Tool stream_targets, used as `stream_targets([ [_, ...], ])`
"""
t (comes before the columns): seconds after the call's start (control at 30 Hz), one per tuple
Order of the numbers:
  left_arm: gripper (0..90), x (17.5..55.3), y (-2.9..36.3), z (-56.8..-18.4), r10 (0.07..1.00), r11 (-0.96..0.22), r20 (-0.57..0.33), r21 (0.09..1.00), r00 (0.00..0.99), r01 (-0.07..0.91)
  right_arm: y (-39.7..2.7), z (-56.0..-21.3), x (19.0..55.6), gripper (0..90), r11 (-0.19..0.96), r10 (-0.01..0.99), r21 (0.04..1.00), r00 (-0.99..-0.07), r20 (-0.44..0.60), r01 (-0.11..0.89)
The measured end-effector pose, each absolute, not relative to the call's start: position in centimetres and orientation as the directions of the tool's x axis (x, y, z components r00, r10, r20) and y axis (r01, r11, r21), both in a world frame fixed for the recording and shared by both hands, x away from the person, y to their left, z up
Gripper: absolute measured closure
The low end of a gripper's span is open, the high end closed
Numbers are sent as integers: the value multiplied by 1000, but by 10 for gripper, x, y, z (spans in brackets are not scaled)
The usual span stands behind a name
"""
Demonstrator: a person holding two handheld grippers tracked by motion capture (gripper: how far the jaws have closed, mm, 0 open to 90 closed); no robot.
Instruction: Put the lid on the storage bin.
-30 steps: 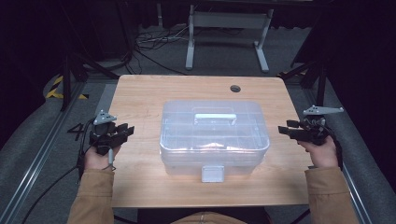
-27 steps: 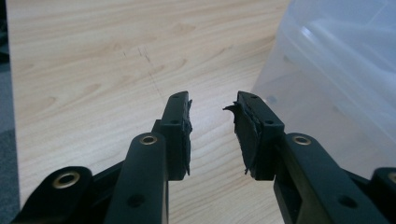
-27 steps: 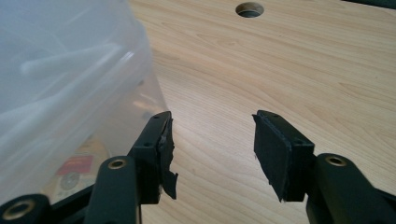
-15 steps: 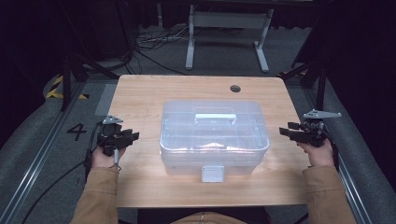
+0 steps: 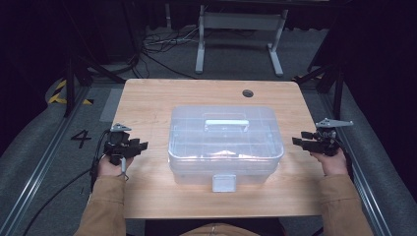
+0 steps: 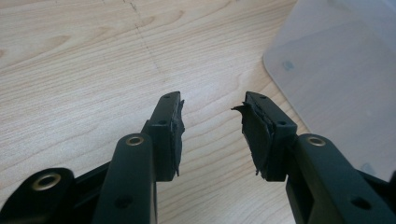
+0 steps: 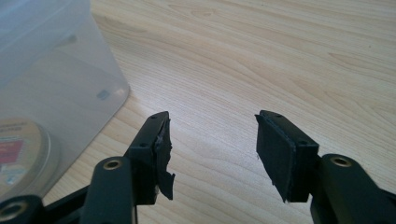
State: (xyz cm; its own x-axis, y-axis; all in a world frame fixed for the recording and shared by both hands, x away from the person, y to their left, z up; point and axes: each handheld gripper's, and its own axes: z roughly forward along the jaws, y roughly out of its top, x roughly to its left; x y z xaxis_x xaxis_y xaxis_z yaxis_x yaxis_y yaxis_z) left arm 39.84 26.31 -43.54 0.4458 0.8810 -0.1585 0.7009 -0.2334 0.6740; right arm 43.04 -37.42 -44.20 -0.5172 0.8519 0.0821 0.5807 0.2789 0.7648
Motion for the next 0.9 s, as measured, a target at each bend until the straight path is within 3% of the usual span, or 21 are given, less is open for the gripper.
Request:
stream_targets([
  [0.9,521,405,260,-459,843,-322,-161,613,514,721,-371,-473,440,443,315,848,713,-523,85,627],
])
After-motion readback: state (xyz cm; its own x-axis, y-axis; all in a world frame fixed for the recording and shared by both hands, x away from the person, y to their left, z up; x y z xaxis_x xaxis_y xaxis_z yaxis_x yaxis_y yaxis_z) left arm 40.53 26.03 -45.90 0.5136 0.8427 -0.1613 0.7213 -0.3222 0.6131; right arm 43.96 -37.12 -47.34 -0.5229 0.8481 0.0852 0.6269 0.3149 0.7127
